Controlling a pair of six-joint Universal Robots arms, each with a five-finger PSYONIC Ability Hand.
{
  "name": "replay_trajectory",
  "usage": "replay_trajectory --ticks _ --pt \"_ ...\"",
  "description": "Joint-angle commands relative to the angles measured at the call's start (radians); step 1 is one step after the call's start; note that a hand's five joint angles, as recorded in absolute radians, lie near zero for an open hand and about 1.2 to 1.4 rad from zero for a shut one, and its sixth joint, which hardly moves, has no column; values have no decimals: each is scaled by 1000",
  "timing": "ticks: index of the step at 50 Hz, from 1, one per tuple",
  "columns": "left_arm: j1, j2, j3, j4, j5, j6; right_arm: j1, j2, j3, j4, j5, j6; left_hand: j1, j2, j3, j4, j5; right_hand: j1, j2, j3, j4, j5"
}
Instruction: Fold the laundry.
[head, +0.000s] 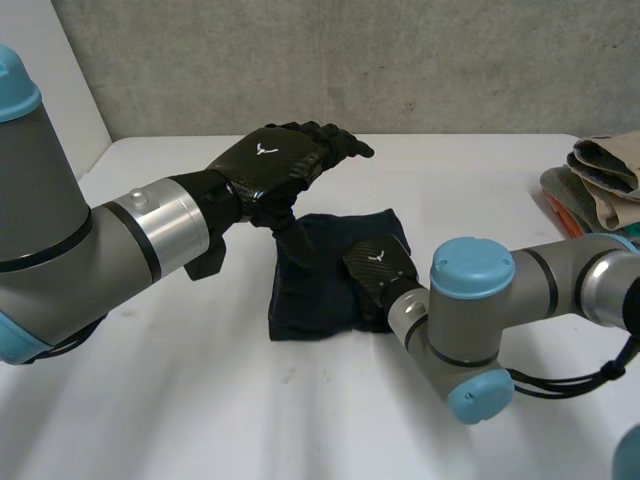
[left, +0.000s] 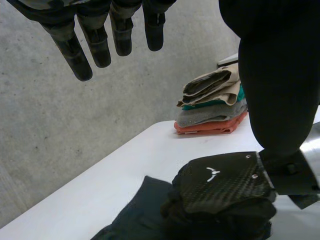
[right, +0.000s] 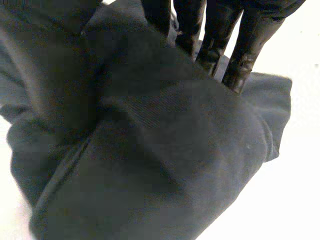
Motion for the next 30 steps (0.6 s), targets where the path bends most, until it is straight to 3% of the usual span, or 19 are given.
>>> replay_trajectory --ticks 1,9,14,22,30 --pt "0 0 0 2 0 0 -2 39 -99 -26 3 -4 27 19 12 19 1 584 388 355 379 611" --pt "1 2 3 2 -2 0 -16 57 -187 -34 6 -27 30 22 15 22 4 584 388 355 379 611" --pt "3 9 5 3 -2 0 -109 -8 -196 -45 -23 -103 30 22 15 22 4 584 388 355 379 611" --pt "14 34 5 5 -26 -4 -272 -136 -302 -181 -259 -130 30 22 15 22 4 584 388 355 379 611" --pt "14 40 3 5 -31 -6 -512 -203 -450 -201 -376 39 30 22 15 22 4 584 388 355 379 611"
